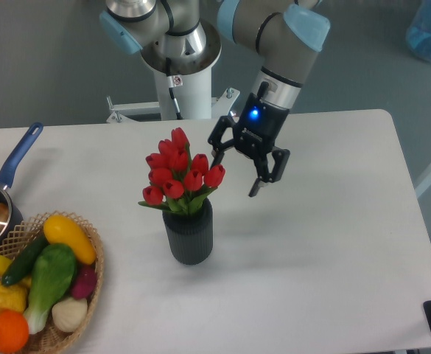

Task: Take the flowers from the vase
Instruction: 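Close the gripper around the tulip stems above the vase rim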

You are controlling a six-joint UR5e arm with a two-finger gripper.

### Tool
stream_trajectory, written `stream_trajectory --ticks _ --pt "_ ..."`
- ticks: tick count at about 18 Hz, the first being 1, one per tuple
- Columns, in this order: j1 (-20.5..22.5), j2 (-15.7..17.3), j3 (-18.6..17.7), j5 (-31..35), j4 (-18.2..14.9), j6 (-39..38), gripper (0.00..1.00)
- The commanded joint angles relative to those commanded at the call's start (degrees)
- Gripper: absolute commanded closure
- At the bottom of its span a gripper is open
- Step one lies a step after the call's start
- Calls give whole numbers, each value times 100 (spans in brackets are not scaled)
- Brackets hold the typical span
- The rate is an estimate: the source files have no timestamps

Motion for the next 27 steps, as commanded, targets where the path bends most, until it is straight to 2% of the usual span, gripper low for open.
stream_trajectory --ticks 4,10,15,16,17,19,22,27 --pt "-26 -290 -70 -598 0 414 0" --pt "-114 -370 -114 -1231 9 459 1" --pt "-255 -510 -106 -1320 18 581 39" --pt "-316 -597 -114 -1320 18 677 58" --pt "-316 -642 -114 -1346 18 722 72" --pt "-308 -642 -114 -1355 9 722 87" --pt "-273 -633 -132 -1363 9 705 97" --pt "-246 -546 -123 -1486 0 626 100"
